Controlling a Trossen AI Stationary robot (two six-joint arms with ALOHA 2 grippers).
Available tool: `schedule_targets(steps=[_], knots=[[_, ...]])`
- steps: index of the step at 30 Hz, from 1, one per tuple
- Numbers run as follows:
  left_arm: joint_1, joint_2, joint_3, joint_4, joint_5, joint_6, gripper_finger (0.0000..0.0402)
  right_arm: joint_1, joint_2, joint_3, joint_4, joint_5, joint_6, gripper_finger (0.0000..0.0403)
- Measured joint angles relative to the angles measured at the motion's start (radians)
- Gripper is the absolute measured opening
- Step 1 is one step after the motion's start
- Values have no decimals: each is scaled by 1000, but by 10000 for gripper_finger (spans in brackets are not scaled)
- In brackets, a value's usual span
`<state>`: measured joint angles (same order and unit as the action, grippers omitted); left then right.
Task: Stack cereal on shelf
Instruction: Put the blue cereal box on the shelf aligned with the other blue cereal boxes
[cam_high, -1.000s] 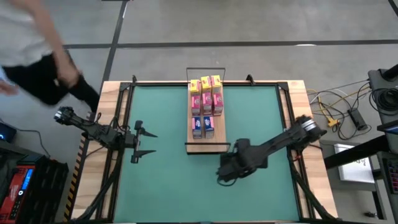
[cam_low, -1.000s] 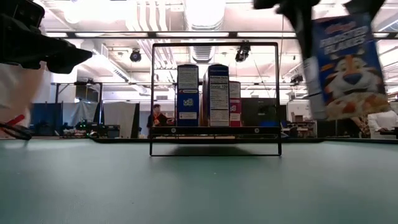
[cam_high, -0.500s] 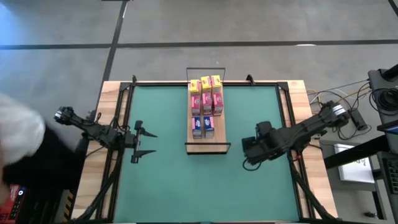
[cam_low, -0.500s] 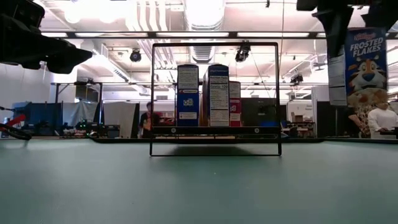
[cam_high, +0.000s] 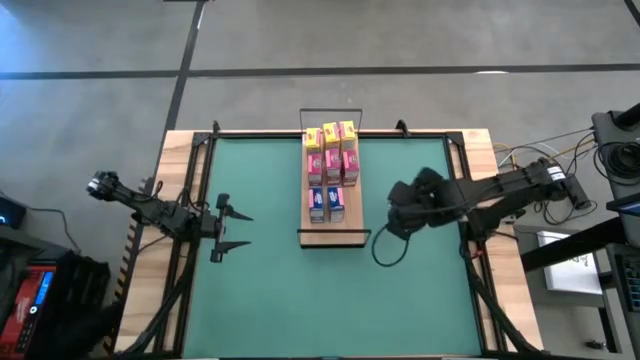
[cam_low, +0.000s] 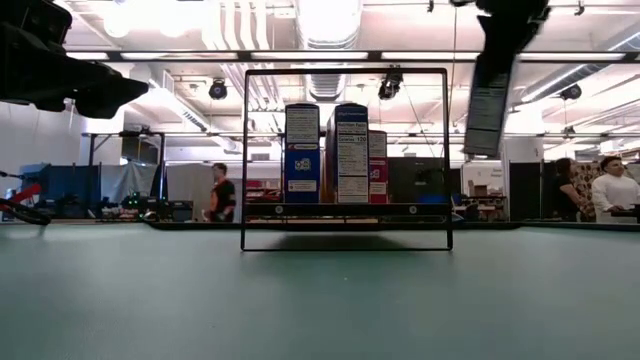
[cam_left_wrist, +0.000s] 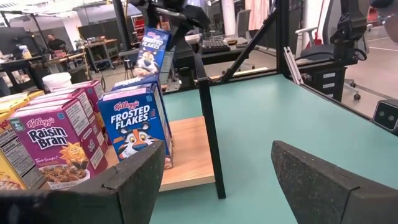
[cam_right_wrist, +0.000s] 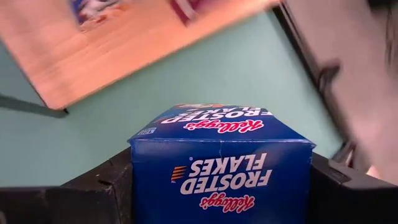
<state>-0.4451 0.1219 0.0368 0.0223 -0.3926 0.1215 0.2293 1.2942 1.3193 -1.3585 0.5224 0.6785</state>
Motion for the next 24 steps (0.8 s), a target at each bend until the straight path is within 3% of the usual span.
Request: schedule_targets(steps=[4, 8, 16, 24], knots=[[0, 0, 0, 0, 0, 0, 276, -49, 2, 0, 131, -48, -328, 276], [0, 0, 0, 0, 0, 0, 276, -101, 11, 0, 241, -131, -515, 276], [0, 0, 0, 0, 0, 0, 276, -211, 35, 0, 387, -292, -712, 276], [0, 2, 0, 0, 0, 0, 276, -282, 103, 0, 424, -395, -766, 276]])
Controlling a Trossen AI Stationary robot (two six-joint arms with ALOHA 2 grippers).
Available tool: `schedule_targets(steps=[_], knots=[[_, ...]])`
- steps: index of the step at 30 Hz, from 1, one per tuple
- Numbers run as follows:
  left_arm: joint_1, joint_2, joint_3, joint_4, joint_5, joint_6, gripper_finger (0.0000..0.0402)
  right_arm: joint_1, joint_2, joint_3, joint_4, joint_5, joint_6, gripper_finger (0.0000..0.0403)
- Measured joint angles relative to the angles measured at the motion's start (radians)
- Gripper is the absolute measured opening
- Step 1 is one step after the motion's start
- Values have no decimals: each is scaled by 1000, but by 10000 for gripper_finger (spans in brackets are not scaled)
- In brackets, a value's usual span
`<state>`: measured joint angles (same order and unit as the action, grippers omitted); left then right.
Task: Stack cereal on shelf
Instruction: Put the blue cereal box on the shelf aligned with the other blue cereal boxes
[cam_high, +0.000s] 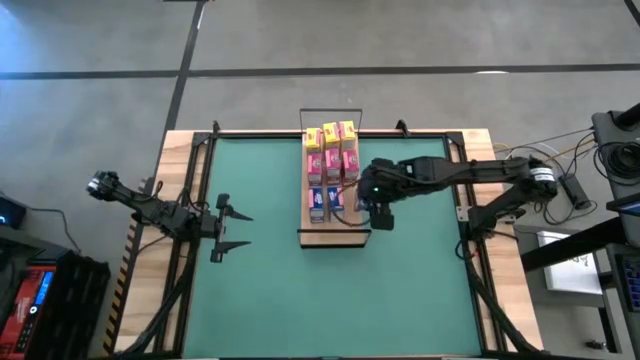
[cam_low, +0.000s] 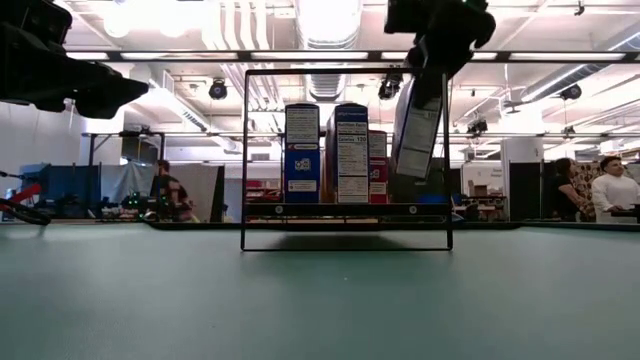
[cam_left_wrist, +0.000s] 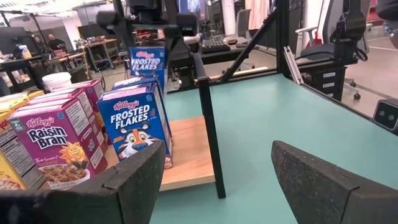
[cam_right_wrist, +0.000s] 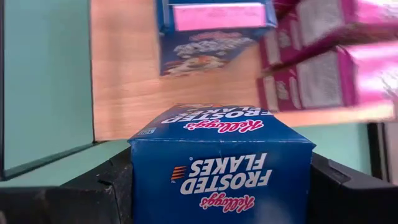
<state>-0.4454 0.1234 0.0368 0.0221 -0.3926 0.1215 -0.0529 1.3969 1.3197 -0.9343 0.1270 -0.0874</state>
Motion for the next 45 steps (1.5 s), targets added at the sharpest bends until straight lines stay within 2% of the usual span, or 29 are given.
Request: schedule_targets(steps=[14, 24, 45], knots=[[0, 0, 0, 0, 0, 0, 276, -52, 109, 49, 32, -107, -65, 276], [0, 0, 0, 0, 0, 0, 276, -63, 118, 49, 58, -175, -94, 276], [0, 0, 0, 0, 0, 0, 276, -72, 168, 53, 59, -188, -80, 276]])
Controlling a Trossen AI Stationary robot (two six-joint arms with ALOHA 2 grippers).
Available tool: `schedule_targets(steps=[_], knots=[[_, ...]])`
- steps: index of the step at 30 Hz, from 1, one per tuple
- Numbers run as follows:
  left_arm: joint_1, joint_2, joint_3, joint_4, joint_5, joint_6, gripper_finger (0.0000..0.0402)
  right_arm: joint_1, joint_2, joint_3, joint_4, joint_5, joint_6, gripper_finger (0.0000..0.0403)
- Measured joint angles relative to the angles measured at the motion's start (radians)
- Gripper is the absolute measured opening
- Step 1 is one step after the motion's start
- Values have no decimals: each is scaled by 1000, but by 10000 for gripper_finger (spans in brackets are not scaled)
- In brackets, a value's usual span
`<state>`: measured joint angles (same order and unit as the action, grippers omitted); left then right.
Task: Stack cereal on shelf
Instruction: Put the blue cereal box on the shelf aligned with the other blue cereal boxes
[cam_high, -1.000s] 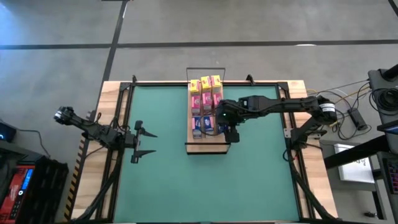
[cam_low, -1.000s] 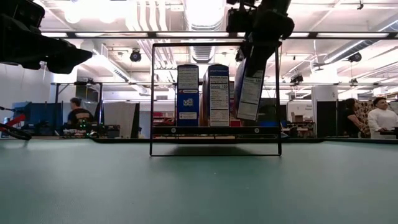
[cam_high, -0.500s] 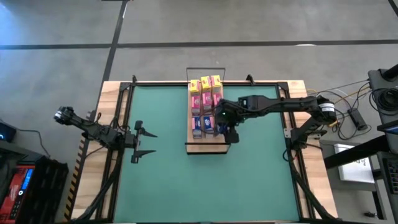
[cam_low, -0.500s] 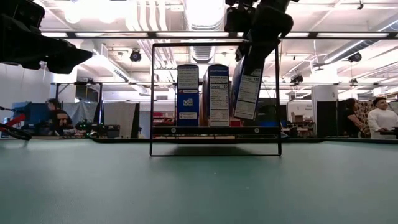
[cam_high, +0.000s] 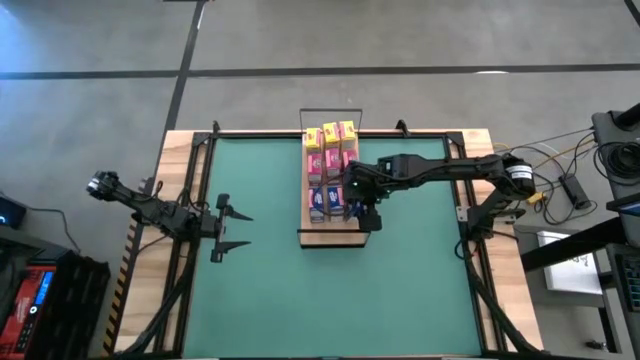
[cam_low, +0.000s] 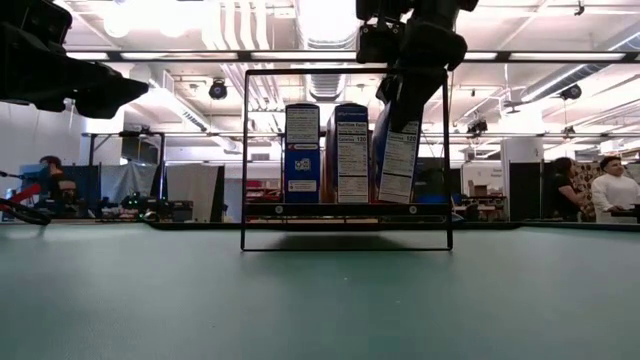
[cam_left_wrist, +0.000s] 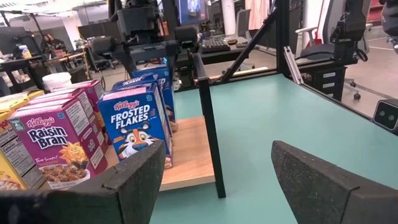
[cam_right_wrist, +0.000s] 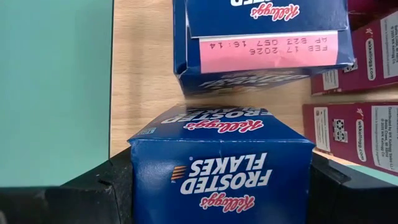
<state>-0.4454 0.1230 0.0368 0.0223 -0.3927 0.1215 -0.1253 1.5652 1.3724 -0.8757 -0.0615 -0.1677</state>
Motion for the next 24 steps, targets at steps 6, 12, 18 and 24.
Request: schedule_targets(steps=[6, 12, 18, 24], knots=[[0, 0, 0, 0, 0, 0, 276, 0, -3, -1, 0, 1, 8, 283], [0, 0, 0, 0, 0, 0, 276, 0, -3, -3, 0, -5, 13, 325], [0, 0, 0, 0, 0, 0, 276, 0, -3, -3, 25, -20, -2, 359], [0, 0, 0, 0, 0, 0, 276, 0, -3, -3, 54, -26, -15, 365]])
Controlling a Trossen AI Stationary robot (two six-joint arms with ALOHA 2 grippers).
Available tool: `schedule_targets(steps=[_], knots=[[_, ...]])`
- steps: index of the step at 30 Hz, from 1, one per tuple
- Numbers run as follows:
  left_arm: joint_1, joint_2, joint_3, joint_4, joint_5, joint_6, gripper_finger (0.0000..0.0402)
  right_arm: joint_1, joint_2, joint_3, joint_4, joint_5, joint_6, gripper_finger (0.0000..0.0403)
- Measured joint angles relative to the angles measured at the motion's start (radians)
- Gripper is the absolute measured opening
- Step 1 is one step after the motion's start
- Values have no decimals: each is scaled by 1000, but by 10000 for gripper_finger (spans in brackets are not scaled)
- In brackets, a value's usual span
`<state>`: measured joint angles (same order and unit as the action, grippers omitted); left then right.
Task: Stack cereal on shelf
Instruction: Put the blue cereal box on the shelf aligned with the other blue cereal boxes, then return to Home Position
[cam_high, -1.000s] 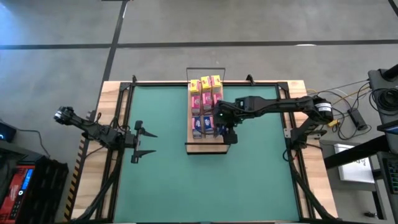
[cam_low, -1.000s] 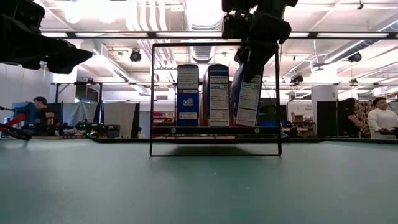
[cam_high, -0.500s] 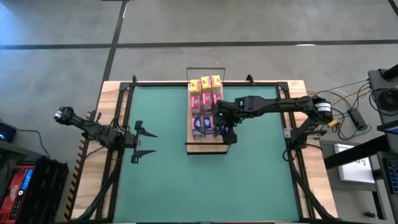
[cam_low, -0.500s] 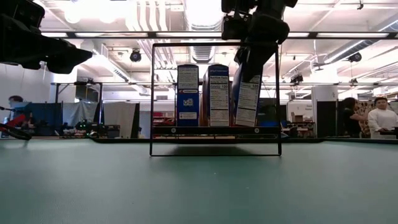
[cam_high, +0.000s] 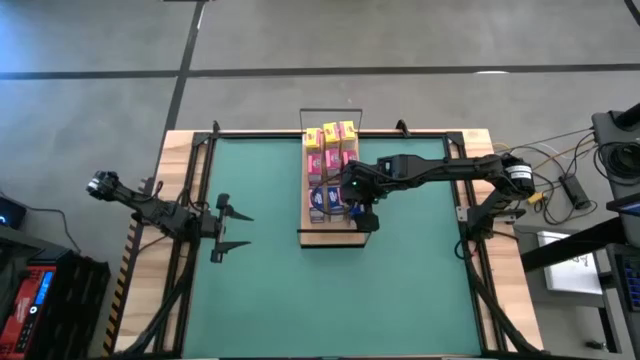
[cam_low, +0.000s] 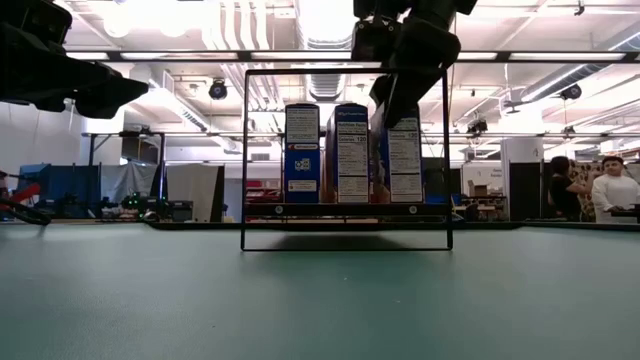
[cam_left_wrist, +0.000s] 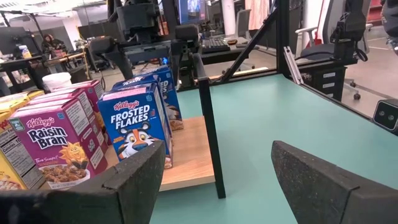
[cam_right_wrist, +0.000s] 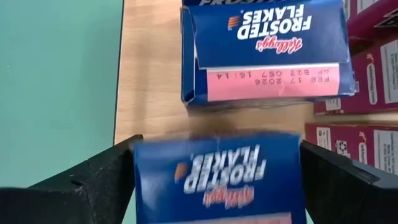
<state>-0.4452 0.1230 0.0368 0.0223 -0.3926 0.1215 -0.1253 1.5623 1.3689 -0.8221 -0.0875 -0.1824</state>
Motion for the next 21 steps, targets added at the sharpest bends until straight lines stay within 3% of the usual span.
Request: schedule_targets(steps=[7, 21], knots=[[0, 0, 0, 0, 0, 0, 276, 0, -25, 0, 12, 35, 31, 365], [0, 0, 0, 0, 0, 0, 276, 23, -212, 0, -27, 36, 51, 365]])
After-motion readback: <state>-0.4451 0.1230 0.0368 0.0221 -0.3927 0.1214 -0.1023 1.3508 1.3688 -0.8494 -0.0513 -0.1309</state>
